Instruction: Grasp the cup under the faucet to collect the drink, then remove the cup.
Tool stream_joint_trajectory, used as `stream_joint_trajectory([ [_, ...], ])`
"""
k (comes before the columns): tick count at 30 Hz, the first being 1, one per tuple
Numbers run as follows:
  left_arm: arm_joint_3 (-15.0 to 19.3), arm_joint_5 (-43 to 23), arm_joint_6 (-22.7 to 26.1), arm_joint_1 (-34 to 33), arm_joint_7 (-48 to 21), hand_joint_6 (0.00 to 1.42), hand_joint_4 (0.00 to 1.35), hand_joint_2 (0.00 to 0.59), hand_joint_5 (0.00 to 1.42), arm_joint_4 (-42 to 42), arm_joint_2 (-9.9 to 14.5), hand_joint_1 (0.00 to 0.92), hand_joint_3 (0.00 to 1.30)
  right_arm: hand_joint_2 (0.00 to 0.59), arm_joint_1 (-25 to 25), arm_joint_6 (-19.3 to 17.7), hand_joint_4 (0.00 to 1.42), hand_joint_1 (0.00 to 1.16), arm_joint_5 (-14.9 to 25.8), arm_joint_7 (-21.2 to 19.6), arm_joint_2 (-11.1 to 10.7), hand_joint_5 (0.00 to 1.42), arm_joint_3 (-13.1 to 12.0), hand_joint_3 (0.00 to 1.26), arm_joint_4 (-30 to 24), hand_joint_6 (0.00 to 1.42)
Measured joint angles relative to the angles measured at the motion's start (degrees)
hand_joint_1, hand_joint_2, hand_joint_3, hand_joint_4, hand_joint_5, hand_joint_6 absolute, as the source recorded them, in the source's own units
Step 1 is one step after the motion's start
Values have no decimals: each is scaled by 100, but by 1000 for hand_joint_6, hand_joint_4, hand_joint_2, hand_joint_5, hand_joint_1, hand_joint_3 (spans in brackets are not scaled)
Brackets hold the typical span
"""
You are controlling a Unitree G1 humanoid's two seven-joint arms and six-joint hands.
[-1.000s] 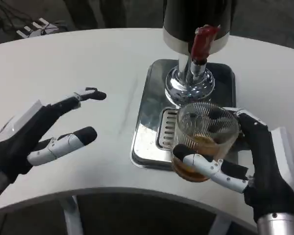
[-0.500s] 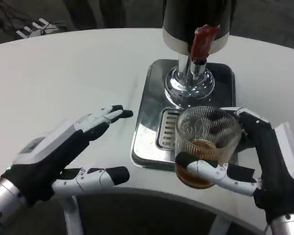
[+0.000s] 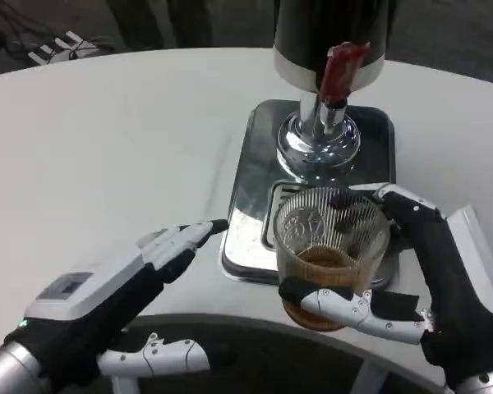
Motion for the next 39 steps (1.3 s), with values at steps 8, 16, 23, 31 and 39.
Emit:
stream_joint_trajectory([
  [8, 85, 48, 212, 424, 67, 0, 0, 56, 0, -395, -17, 0, 42, 80, 170, -16, 1053, 942, -16, 24, 82, 1100, 115, 916, -71, 645],
  [16, 153, 46, 296, 599, 99, 0, 0, 55, 0, -571, -25, 0, 44, 75, 252, -118, 1053, 945, -25, 75, 128, 1100, 110, 916, -249, 646],
  [23, 194, 50, 293, 597, 102, 0, 0, 53, 0, -573, -21, 0, 38, 74, 329, -184, 1065, 948, -40, 142, 126, 1100, 56, 924, -250, 646],
  [31, 192, 55, 283, 497, 100, 0, 0, 54, 0, -568, 13, 0, 36, 76, 333, -297, 1067, 955, -26, 177, 126, 1100, -71, 930, -250, 646],
  [39, 168, 57, 237, 477, 98, 0, 0, 54, 0, -526, 42, 0, 32, 77, 336, -357, 1067, 958, -15, 283, 60, 1100, -160, 940, -250, 646],
])
